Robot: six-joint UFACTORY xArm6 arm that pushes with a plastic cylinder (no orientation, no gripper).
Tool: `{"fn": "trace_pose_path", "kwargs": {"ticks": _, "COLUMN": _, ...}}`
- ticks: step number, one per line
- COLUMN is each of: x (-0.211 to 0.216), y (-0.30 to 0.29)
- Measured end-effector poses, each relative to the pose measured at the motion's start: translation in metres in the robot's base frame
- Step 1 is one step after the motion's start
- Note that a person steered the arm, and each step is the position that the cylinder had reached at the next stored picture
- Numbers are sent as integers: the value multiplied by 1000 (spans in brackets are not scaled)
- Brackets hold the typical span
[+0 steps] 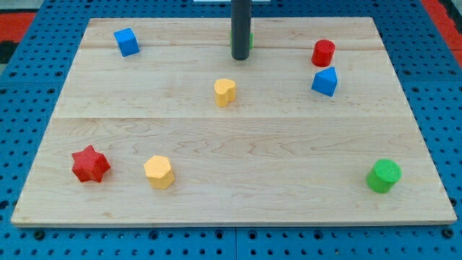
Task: Push the green star towards the top right of the board
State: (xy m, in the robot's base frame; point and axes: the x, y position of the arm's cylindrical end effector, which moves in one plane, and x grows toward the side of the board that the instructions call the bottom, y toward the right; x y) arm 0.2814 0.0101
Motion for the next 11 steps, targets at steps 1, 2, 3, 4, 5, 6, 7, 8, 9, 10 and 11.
{"fn": "trace_pose_path", "kwargs": {"ticks": 1, "x": -9, "y": -41}}
{"fn": "trace_pose_path", "kwargs": {"ticks": 2, "x": -23, "y": -19}}
{"fn": "trace_pose_path", "kwargs": {"ticks": 3, "x": -29, "y": 12}}
{"fn": "trace_pose_path", "kwargs": {"ticks": 4, "x": -41, "y": -12}}
{"fn": "trace_pose_path", "kwargs": {"ticks": 5, "x": -49, "y": -12}}
{"fn": "trace_pose_path", "kwargs": {"ticks": 6, "x": -51, "y": 16}}
{"fn": "trace_pose_path", "kwargs": {"ticks": 7, "x": -52, "y": 44}}
{"fn": "trace_pose_path", "kwargs": {"ticks": 8, "x": -52, "y": 68}}
{"fn": "trace_pose_path", "kwargs": {"ticks": 9, "x": -52, "y": 96}}
{"fn": "trace_pose_path", "kwargs": {"ticks": 10, "x": -52, "y": 105}}
{"fn": "trace_pose_path", "kwargs": {"ticks": 11, "x": -52, "y": 100}}
